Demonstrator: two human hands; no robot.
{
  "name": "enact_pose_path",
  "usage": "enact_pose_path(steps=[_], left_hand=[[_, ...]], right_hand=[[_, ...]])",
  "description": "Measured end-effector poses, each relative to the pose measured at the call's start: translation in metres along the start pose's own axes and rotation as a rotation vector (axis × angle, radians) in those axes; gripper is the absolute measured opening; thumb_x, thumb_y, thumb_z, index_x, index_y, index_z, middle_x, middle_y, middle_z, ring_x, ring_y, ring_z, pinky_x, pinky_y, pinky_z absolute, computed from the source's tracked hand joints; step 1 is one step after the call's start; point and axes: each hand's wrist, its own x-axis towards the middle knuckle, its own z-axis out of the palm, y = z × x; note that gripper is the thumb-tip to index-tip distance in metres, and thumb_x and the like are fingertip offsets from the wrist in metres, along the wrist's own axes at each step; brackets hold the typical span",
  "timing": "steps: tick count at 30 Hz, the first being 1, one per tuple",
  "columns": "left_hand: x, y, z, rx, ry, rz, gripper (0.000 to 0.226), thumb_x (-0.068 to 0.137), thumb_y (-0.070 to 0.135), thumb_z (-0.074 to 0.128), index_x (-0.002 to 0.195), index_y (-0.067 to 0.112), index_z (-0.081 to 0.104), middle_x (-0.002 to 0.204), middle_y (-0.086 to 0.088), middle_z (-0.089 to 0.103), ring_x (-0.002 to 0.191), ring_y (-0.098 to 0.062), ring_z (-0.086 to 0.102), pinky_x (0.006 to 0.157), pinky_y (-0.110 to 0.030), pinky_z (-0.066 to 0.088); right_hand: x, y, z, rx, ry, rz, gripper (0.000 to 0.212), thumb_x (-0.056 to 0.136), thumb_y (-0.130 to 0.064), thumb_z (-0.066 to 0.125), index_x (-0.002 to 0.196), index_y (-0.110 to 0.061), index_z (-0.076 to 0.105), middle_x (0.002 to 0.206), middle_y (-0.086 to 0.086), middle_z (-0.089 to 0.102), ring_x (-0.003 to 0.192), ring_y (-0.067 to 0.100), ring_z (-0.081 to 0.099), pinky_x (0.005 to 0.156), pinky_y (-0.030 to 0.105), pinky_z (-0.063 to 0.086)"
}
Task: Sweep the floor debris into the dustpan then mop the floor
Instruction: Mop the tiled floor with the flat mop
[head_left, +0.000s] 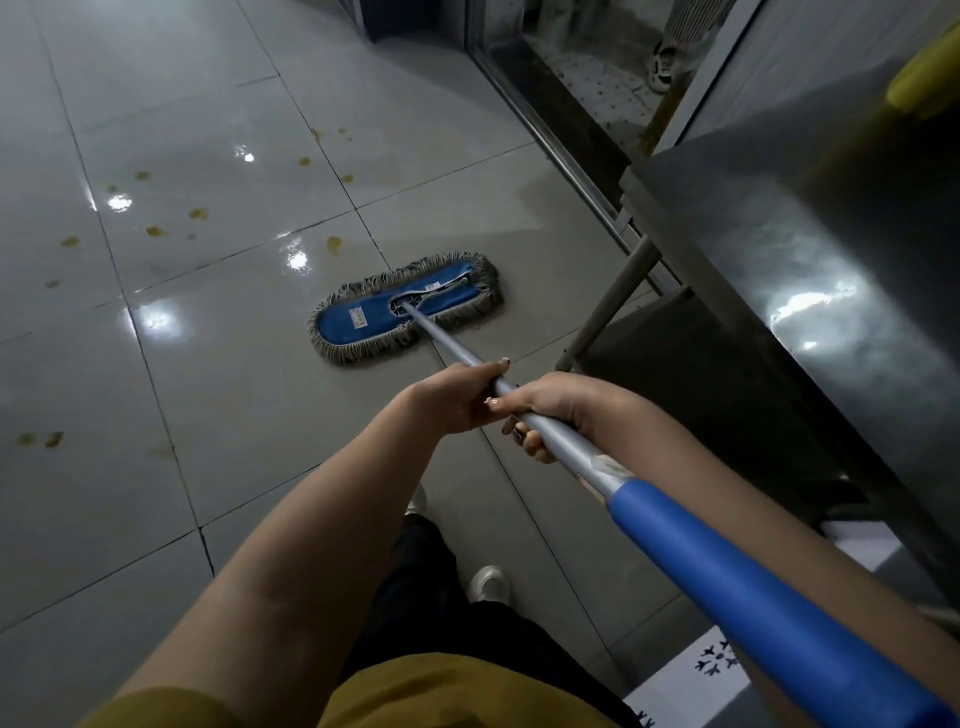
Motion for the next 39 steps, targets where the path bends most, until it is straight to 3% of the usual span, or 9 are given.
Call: enact_pose_path(steps=[5,8,12,17,21,27,39], left_hand=[[0.018,0.016,-0.009,-0.003,0.040,-0.004,0.029,0.096,0.024,0.052,0.076,0.004,0.046,0.049,-0.006,0.051,0.030,-0.009,0.052,0.037,-0.016,0.047],[0.031,0.040,-0.021,-0.004,0.049,-0.003,0.031,0.096,0.025,0.051,0.073,0.005,0.046,0.043,-0.004,0.050,0.029,-0.008,0.050,0.035,-0.014,0.044],[0.053,0.087,-0.048,-0.025,0.059,0.017,0.030,0.095,0.025,0.053,0.074,0.005,0.045,0.059,-0.005,0.044,0.029,-0.007,0.051,0.036,-0.017,0.047],[0.081,0.141,-0.089,-0.029,0.036,0.033,0.032,0.095,0.028,0.053,0.073,0.004,0.047,0.039,-0.001,0.051,0.030,-0.007,0.051,0.036,-0.016,0.045],[0.103,0.186,-0.121,-0.100,0.041,0.046,0.031,0.094,0.027,0.054,0.076,0.003,0.051,0.053,-0.006,0.059,0.035,-0.008,0.056,0.038,-0.017,0.048],[0.127,0.247,-0.166,-0.257,0.025,0.045,0.027,0.094,0.022,0.055,0.079,0.000,0.049,0.045,-0.004,0.064,0.039,-0.012,0.062,0.037,-0.018,0.047],[0.200,0.382,-0.226,-0.207,0.057,0.067,0.032,0.094,0.030,0.053,0.079,0.002,0.053,0.048,-0.002,0.066,0.044,-0.011,0.063,0.047,-0.021,0.053]], right_hand=[[0.018,-0.020,-0.002,-0.010,0.020,-0.003,0.027,0.095,-0.022,0.055,0.075,-0.005,0.048,0.031,-0.002,0.046,0.024,0.006,0.045,0.031,0.012,0.039],[0.031,-0.048,-0.003,-0.031,0.027,-0.019,0.027,0.095,-0.021,0.054,0.074,-0.006,0.048,0.030,-0.002,0.045,0.023,0.006,0.044,0.031,0.011,0.038],[0.055,-0.101,-0.005,-0.049,0.050,-0.027,0.028,0.095,-0.021,0.055,0.073,-0.004,0.049,0.031,-0.002,0.047,0.023,0.006,0.044,0.031,0.011,0.038],[0.087,-0.165,0.002,-0.048,0.056,-0.008,0.027,0.094,-0.021,0.056,0.073,-0.006,0.048,0.030,-0.002,0.046,0.023,0.006,0.043,0.031,0.011,0.038],[0.115,-0.224,0.008,-0.059,0.073,-0.002,0.024,0.094,-0.020,0.056,0.076,-0.007,0.049,0.031,-0.003,0.047,0.024,0.007,0.045,0.032,0.012,0.039],[0.149,-0.299,0.018,-0.061,0.071,0.009,0.023,0.094,-0.020,0.056,0.076,-0.007,0.049,0.031,-0.003,0.047,0.024,0.007,0.045,0.032,0.013,0.040],[0.219,-0.450,-0.006,-0.119,0.037,0.006,0.026,0.095,-0.020,0.054,0.074,-0.007,0.047,0.031,-0.002,0.045,0.023,0.007,0.044,0.032,0.013,0.039]])
